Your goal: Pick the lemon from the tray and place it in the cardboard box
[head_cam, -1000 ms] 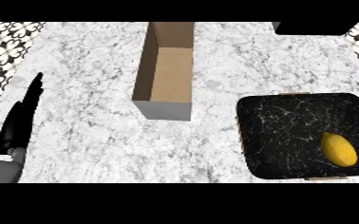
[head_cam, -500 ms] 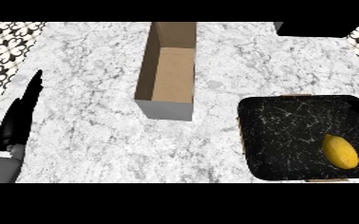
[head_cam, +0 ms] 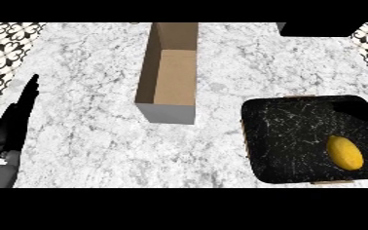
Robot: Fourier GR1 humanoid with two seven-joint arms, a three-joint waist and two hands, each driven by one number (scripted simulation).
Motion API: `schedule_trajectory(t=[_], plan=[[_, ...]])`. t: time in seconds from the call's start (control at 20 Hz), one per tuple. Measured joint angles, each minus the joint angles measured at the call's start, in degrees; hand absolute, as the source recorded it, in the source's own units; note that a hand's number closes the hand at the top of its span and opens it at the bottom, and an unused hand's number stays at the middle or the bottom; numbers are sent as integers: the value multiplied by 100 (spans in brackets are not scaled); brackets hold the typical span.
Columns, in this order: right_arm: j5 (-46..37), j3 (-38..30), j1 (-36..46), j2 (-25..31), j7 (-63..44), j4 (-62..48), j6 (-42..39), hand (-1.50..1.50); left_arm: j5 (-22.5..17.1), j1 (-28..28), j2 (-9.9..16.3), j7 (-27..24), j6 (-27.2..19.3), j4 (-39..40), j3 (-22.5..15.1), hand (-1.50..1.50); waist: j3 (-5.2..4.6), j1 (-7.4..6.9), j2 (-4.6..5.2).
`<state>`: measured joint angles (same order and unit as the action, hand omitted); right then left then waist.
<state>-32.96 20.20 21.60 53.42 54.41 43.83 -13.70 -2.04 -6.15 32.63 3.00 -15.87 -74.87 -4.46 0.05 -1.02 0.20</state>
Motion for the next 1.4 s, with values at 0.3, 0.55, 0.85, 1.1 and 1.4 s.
schedule_trajectory(t=[0.3,0.55,0.85,1.1,1.4], plan=[[-372,2,77,-367,-79,-91,60,-150,183,17,-191,-9,59,33,146,0,-4,56,-12],[-512,-125,96,-412,-38,-100,41,-150,323,150,-261,9,148,-139,280,0,-4,73,-19],[-364,-123,-203,-282,66,366,-33,-150,466,129,-359,18,154,-89,359,0,-7,107,-26],[-183,-94,-406,-267,-17,893,-135,-150,501,126,-410,-18,247,-13,437,0,-9,114,-29],[-324,-107,-764,-71,-388,1590,-323,-150,652,112,-538,-62,274,29,551,0,-8,119,-28]])
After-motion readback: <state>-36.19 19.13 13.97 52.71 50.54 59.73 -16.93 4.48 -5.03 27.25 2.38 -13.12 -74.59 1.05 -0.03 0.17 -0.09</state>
